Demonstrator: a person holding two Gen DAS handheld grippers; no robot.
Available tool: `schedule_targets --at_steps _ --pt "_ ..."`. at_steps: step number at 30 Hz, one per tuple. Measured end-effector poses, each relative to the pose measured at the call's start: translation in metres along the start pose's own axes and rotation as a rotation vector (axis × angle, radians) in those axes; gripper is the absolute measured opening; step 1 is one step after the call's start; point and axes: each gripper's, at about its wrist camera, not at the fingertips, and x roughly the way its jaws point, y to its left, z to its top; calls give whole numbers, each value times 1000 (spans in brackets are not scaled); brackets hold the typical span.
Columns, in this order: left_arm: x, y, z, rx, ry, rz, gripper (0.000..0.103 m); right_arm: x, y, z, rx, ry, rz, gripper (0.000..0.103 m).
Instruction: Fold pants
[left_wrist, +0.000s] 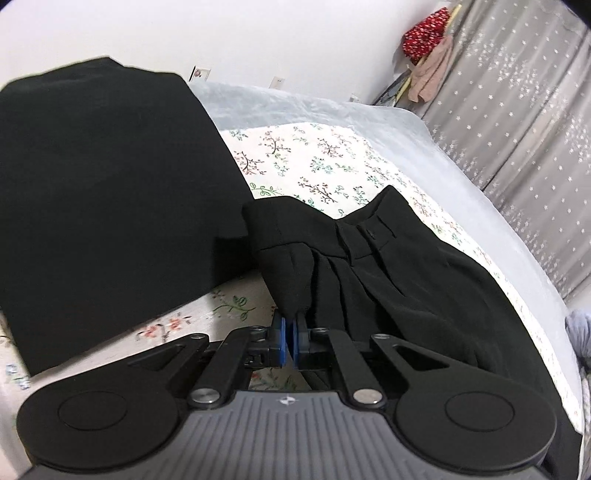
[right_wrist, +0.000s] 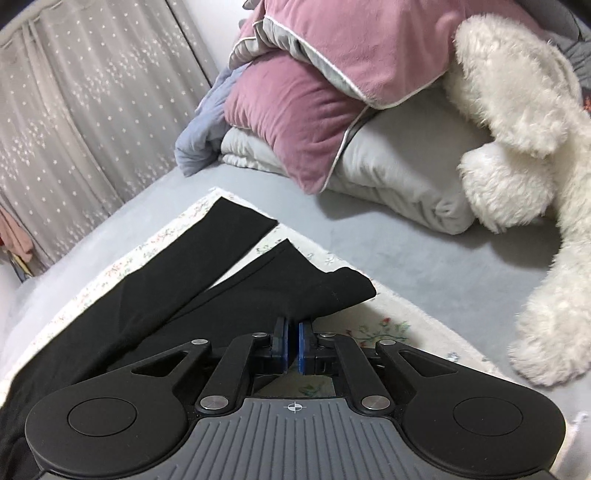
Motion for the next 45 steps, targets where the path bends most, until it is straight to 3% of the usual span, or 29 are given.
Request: schedule_targets --at_steps 5,7,9,11,17,19,23,26,28,32,35,37,40,43,45 --pt "18 -2 -1 58 32 32 19 -13 -3 -6 -30 -21 -35 3" --pt "26 0 -3 52 67 57 22 -5 -3 -8 -51 21 -62 4" --pt "31 3 0 28 92 64 30 4 -5 -8 -46 70 -77 4" --pt "28 4 4 31 73 86 55 5 -8 -7 -30 83 -79 10" --pt "16 -7 11 89 -25 70 77 -4 3 -7 -93 1 -166 18" --pt "16 -15 8 127 -34 54 79 -8 9 -7 -121 -41 -177 21" --pt "18 -40 0 225 -42 6 86 -5 21 -9 -164 -36 -115 37" --pt "16 -59 -14 283 -62 -9 95 0 36 -13 -193 -6 -32 40" --pt "15 -74 -24 316 -72 -21 97 4 50 -18 -237 6 9 53" --pt "14 -98 -43 357 -59 -65 101 10 72 -31 -317 33 53 68" --pt "9 -118 -59 388 -17 -87 103 15 86 -39 -376 60 76 76" --pt "2 -129 -61 395 18 -126 103 15 92 -44 -412 54 76 88" --pt "-13 -134 -68 450 -61 -200 103 11 99 -49 -470 38 84 95" --pt "3 -124 -81 525 -114 -174 103 7 105 -53 -522 34 97 101" --pt "29 -122 -78 522 11 -107 103 5 108 -55 -540 28 98 102"
